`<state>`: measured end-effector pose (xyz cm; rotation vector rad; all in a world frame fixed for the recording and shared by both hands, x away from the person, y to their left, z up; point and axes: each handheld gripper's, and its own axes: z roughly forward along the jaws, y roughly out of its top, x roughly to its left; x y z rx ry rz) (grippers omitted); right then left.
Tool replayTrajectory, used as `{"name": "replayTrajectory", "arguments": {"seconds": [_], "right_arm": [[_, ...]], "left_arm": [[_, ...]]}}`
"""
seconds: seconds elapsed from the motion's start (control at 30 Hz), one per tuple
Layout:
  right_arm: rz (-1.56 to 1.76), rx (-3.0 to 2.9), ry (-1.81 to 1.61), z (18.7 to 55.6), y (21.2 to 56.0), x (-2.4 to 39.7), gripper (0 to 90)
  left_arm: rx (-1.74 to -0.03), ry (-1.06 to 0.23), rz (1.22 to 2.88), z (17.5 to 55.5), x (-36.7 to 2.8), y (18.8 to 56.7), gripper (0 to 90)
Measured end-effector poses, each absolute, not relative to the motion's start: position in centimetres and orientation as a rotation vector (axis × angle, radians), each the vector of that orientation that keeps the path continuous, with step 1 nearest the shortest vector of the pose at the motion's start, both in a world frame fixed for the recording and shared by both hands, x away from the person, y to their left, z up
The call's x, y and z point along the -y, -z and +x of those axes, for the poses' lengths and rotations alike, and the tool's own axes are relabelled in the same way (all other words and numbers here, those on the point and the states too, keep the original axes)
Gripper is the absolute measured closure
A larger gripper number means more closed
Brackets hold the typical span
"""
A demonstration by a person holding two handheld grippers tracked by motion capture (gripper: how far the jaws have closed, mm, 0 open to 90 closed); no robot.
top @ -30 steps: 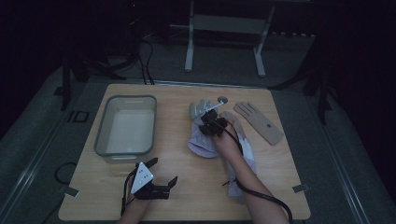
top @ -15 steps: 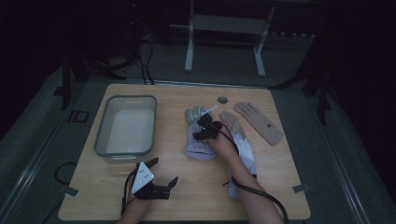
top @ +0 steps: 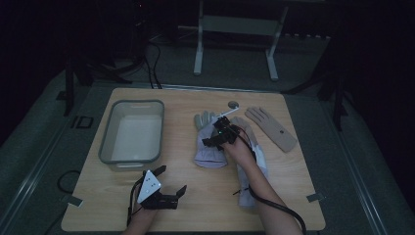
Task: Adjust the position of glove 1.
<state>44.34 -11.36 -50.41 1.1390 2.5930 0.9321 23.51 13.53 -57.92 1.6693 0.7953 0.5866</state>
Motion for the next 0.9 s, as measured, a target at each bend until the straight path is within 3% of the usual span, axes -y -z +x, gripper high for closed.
{"name": "replayTrajectory", "arguments": {"seconds": [0.9], "right_arm": [[1.102, -2.440, -0.988, 37.8, 44.4, 20.2, 12.5]], "left_arm": [[-0.802, -0.584, 1.663, 23.5, -13.6, 57.9, 1.1]]}}
